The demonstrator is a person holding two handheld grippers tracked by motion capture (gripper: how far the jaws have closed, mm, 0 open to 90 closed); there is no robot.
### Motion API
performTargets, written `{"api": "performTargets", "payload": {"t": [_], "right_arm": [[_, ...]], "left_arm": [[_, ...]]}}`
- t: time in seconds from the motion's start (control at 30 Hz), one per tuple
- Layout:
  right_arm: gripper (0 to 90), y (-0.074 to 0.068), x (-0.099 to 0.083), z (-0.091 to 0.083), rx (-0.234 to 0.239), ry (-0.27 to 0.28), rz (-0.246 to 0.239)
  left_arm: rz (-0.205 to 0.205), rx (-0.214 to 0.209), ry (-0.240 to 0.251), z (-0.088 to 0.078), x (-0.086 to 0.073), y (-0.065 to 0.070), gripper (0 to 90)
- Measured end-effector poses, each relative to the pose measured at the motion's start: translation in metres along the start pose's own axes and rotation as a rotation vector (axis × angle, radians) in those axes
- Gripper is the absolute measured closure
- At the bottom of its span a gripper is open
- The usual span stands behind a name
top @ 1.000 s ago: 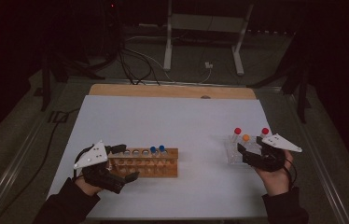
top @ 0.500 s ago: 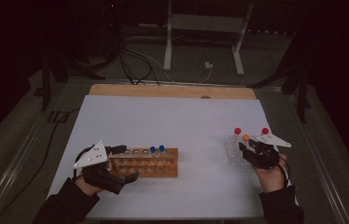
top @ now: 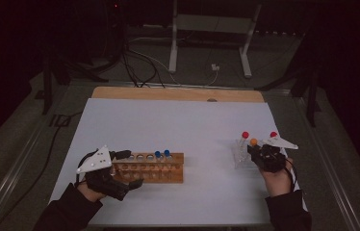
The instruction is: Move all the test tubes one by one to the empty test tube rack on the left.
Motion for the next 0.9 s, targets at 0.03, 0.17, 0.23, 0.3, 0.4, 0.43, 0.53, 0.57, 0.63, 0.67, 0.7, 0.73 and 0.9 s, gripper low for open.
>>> {"api": "performTargets", "payload": {"t": [0.03, 0.17, 0.23, 0.3, 0.4, 0.43, 0.53, 0.57, 0.63, 0.67, 0.7, 0.73, 0.9], "right_arm": [[74.2, 0.001, 0.001, -0.002, 0.0, 0.007, 0.002], [74.3, 0.001, 0.01, -0.013, -0.011, 0.044, 0.0], [74.2, 0.002, 0.015, -0.019, -0.022, 0.062, -0.011], [74.3, 0.002, 0.019, -0.025, -0.033, 0.087, -0.017], [74.3, 0.002, 0.024, -0.034, -0.043, 0.106, -0.025], [74.3, 0.001, 0.026, -0.037, -0.046, 0.113, -0.03], [74.3, -0.001, 0.032, -0.047, -0.047, 0.147, -0.051], [74.3, -0.002, 0.035, -0.05, -0.05, 0.155, -0.059], [74.3, -0.006, 0.04, -0.056, -0.049, 0.172, -0.077], [74.3, -0.009, 0.043, -0.059, -0.044, 0.18, -0.085], [74.3, -0.012, 0.045, -0.061, -0.037, 0.186, -0.092], [74.3, -0.016, 0.048, -0.063, -0.029, 0.195, -0.102], [74.3, -0.04, 0.057, -0.069, 0.051, 0.217, -0.135]], "left_arm": [[0.002, -0.001, -0.002, 0.0, 0.0, 0.0, 0.4], [0.002, -0.004, -0.005, 0.0, 0.0, 0.001, 0.5], [0.003, -0.003, -0.005, 0.0, 0.0, 0.001, 0.5], [0.003, -0.004, -0.008, 0.0, 0.0, 0.001, 0.5], [0.007, -0.005, -0.01, 0.0, 0.0, 0.002, 0.5], [0.009, -0.003, -0.01, 0.0, 0.0, 0.002, 0.5], [0.008, -0.01, -0.01, 0.0, 0.001, 0.003, 0.5], [0.008, -0.01, -0.011, 0.0, 0.001, 0.003, 0.5], [0.012, -0.009, -0.011, 0.0, 0.001, 0.004, 0.5], [0.011, -0.012, -0.009, 0.0, 0.002, 0.005, 0.5], [0.012, -0.012, -0.008, 0.0, 0.002, 0.005, 0.5], [0.015, -0.012, -0.007, 0.0, 0.003, 0.006, 0.5], [0.014, -0.007, -0.009, 0.0, 0.005, 0.009, 0.5]]}}
Point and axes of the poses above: each handheld gripper's, and its own axes: z roughly forward along the jaws, x roughly out of its top, y roughly to its right, the point moved 7 cm from there along z, roughly forward along the jaws, and after that the axes turned 14 degrees about -z, right-handed, at the moved point
